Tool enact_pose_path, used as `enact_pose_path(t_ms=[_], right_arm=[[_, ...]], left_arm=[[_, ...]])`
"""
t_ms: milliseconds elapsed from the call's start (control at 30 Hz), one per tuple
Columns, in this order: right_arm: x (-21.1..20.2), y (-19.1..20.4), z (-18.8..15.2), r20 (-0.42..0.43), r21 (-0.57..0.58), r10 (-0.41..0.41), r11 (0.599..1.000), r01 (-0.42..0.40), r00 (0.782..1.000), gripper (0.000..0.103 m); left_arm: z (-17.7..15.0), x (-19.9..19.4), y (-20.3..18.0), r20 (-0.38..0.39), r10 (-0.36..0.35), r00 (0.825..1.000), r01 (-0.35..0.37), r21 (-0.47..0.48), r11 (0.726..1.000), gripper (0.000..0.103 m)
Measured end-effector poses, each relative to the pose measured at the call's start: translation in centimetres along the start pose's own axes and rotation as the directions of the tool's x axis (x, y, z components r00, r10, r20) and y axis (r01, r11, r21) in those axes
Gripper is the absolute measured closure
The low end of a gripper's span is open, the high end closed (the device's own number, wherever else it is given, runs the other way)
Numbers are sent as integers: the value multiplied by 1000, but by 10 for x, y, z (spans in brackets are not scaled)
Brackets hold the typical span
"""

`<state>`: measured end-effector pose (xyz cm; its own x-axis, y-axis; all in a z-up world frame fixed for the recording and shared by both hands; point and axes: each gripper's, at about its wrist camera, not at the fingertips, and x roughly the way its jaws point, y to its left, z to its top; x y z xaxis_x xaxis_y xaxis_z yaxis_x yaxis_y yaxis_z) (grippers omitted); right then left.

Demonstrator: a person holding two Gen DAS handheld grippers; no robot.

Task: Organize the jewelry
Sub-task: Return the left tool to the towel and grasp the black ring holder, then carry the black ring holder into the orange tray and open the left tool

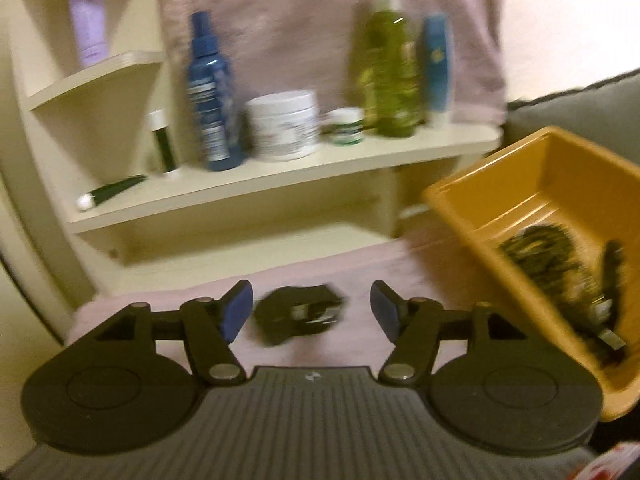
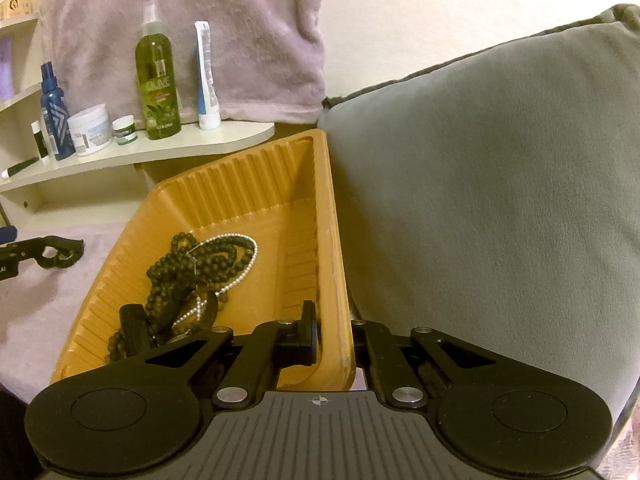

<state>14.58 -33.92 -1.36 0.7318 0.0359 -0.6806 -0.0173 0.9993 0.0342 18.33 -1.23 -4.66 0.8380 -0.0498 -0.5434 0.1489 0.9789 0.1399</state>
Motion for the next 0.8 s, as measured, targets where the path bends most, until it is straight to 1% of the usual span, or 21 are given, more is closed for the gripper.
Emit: enact_pose_path(t_ms=[67,167,233,300,367,500,633,800], right_arm=[[1,0,0,-3,-1,-1,1000,1,1000,98],[3,1,0,-6,-4,-5,1000,5,1000,98],[4,1,0,-10,-6,-9,1000,9,1000,98],[6,1,0,-12,-7,-11,1000,11,1000,98],[6,1,1,-14,-8,-12,1000,12,1000,98],[7,1,1,-17,-12,-13,1000,13,1000,98],[7,1,1,-15,-13,-13,1000,13,1000,98],[6,1,1,-11,-13,-12,1000,11,1000,98]], left_arm=[[-4,8,10,-10,26,1000,-25,27,999,41],[-8,19,19,-33,26,999,-25,56,998,42],[-10,26,23,-58,1,998,4,80,997,43],[-11,33,24,-79,-14,997,23,109,994,50],[-10,39,24,-92,-34,995,46,133,990,53],[-7,49,25,-108,-70,992,86,161,983,55],[-3,55,24,-138,-107,985,134,208,969,57],[0,52,23,-166,-142,976,179,237,955,67]])
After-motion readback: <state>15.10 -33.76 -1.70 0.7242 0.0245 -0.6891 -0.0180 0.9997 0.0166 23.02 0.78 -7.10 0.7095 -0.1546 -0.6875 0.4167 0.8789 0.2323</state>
